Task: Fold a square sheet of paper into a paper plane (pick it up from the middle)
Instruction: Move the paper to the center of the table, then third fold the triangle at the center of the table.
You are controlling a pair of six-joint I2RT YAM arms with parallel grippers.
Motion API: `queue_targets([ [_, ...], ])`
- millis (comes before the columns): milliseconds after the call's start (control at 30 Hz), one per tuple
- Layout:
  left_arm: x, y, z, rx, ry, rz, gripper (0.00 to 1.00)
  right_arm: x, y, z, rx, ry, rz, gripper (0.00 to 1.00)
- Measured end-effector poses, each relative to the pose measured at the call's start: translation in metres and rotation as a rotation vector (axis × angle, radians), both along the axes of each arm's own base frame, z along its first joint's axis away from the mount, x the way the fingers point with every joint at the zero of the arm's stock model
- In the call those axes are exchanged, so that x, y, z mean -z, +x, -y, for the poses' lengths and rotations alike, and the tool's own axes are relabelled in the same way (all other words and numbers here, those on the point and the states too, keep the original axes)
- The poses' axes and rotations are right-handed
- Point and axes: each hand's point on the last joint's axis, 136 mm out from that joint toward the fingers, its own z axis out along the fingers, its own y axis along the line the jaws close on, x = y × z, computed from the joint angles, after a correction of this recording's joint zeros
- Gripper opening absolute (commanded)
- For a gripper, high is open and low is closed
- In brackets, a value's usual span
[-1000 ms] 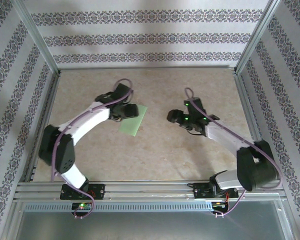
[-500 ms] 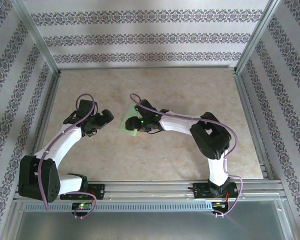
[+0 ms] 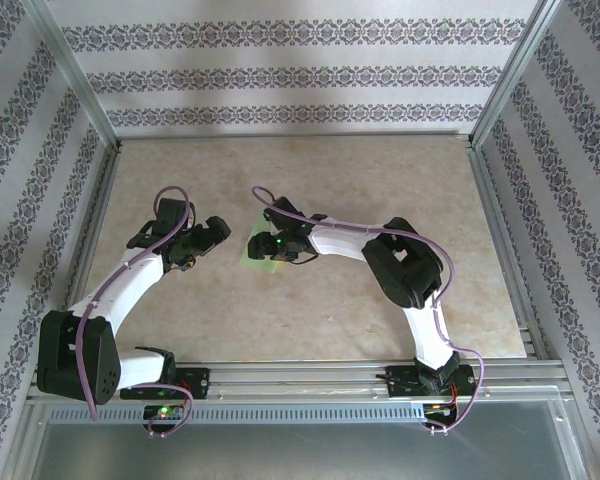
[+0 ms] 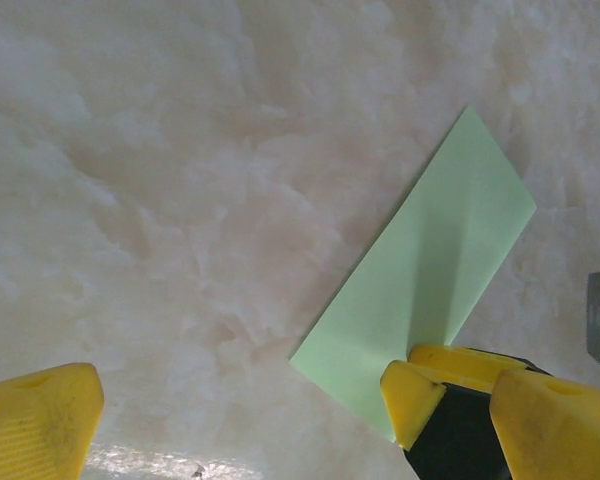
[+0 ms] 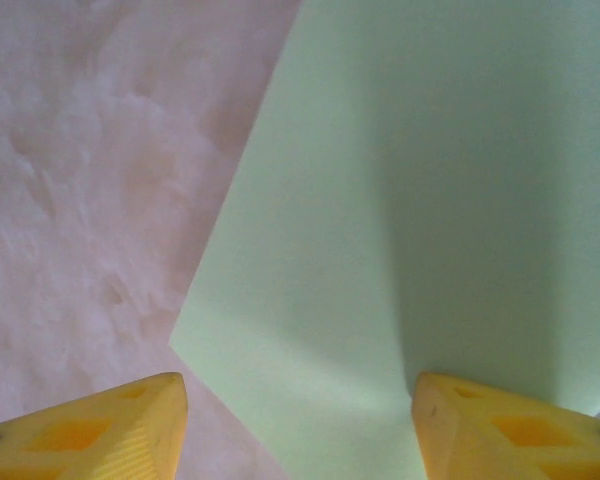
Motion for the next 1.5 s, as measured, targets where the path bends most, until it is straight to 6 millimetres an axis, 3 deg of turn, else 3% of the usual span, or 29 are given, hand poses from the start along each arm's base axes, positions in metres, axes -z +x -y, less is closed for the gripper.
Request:
queue_targets([
  [133,0.002,0.003,0.007,0.033,-0.025,0.000,1.00,0.001,-0.017,0.026,-0.074,0.001,-0.016,0.63],
  [367,0.013,0.005,0.026,0.105,-0.094,-0.030,0.99,0.001,-0.059,0.094,-0.259,-0.092,-0.022,0.65],
  [500,0.012,0.008,0.045,0.163,-0.122,-0.033,0.99,-0.010,-0.060,0.114,-0.278,-0.101,-0.029,0.65],
  [700,0.009,0.003,0.083,0.260,-0.179,-0.025,0.99,-0.058,-0.036,0.115,-0.103,-0.009,0.061,0.63],
  [767,0.008,0.000,0.097,0.290,-0.196,-0.026,0.98,-0.063,-0.029,0.114,-0.028,0.013,0.068,0.62],
  [1067,0.022,-0.013,0.144,0.338,-0.279,-0.090,0.78,-0.023,-0.019,0.119,0.152,-0.023,-0.047,0.53],
  [1267,0.037,-0.014,0.159,0.328,-0.321,-0.140,0.60,-0.002,-0.023,0.121,0.186,-0.044,-0.110,0.51],
  [1500,0.056,-0.024,0.172,0.333,-0.340,-0.215,0.49,0.006,-0.026,0.123,0.211,-0.051,-0.139,0.51],
])
